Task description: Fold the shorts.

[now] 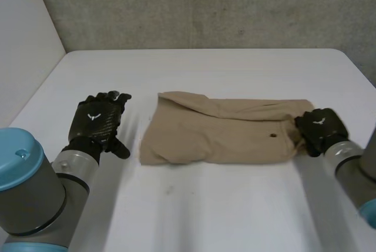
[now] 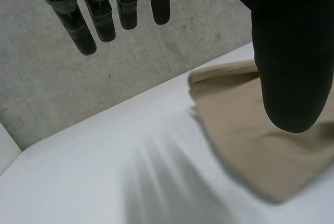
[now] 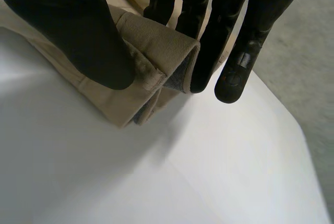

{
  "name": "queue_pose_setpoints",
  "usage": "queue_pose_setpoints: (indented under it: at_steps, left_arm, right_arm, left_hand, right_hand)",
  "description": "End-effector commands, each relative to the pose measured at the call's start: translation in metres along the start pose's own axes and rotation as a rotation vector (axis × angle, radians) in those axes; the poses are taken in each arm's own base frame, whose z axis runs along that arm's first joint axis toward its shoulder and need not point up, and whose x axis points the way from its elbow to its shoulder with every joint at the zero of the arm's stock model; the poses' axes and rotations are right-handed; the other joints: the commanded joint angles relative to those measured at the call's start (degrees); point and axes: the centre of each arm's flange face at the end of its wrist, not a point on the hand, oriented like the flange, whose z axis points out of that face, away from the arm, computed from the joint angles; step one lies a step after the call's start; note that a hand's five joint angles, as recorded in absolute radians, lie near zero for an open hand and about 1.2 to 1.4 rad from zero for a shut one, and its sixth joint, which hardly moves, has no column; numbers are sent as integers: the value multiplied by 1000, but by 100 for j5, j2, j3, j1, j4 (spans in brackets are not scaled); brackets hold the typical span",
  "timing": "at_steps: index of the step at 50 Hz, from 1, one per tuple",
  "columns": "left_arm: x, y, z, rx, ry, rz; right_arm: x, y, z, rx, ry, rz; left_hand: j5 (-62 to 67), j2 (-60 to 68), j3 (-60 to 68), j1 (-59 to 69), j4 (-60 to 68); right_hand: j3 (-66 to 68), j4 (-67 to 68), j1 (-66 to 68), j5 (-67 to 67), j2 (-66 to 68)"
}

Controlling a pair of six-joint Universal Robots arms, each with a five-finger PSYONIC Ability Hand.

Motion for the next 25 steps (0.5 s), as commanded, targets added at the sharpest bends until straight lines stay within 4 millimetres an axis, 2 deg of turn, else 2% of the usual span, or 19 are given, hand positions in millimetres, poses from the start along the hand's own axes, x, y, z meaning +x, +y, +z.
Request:
queue_pose_setpoints:
  at_steps: [1, 3, 5, 10, 13, 17, 18, 19, 21, 22, 23, 25]
  left_arm:
    - [-2, -1, 0, 3, -6, -1]
    - [-2, -2, 0, 5, -8, 0]
    - [-3, -2, 0, 4, -10, -2]
    - [-2, -1, 0, 3, -8, -1]
    - [-2, -1, 0, 2, -8, -1]
    - [-2, -2, 0, 3, -8, -1]
    - [-2, -2, 0, 3, -8, -1]
    - [-2, -2, 0, 3, -8, -1]
    - [-2, -2, 0, 3, -8, -1]
    - [-2, -2, 0, 3, -8, -1]
    - [-2, -1, 0, 2, -8, -1]
    - [-2, -1, 0, 2, -8, 0]
  right_arm:
    - [38, -19, -10, -48, 34, -135]
    - [45, -30, -7, -38, 45, -202]
    - [44, -43, -8, -10, 38, -247]
    - [6, -112, -14, 200, -27, -384]
    - [-11, -127, -13, 264, -60, -411]
    - [-63, -150, -16, 388, -162, -476]
    - [-93, -158, -23, 454, -233, -513]
    - [-112, -160, -27, 488, -283, -529]
    - [-136, -159, -33, 533, -360, -548]
    - [-159, -152, -37, 563, -448, -551]
    - [-169, -148, -39, 574, -492, -551]
    - [-185, -138, -44, 590, -576, -546]
  left_hand:
    - [-272, -146, -224, -124, -175]
    - [-272, -146, -224, -124, -175]
    - [-272, -146, -224, -124, -175]
    - [-272, -146, -224, -124, -175]
    - [-272, -146, -224, -124, -175]
    - [-272, -146, -224, -124, -175]
    - [-272, -146, -224, -124, -175]
    - [-272, -146, -224, -124, -175]
    - [-272, -146, -224, -124, -175]
    - [-272, -146, -224, -124, -175]
    - [-272, -146, -224, -124, -175]
    - [-272, -146, -224, -124, -175]
  right_hand:
    - [1434, 1186, 2689, 1500, 1286]
    - [1434, 1186, 2689, 1500, 1286]
    - [1434, 1186, 2689, 1500, 1286]
    - [1434, 1186, 2689, 1500, 1286]
    - [1434, 1186, 2689, 1500, 1286]
    - [1434, 1186, 2689, 1500, 1286]
    - [1434, 1186, 2689, 1500, 1286]
    - [1434, 1186, 2689, 1500, 1286]
    - [1434, 1186, 2689, 1500, 1286]
    - [1434, 1186, 2689, 1500, 1286]
    - [1434, 1186, 2689, 1500, 1286]
    - [-115, -364, 1140, -49, -263]
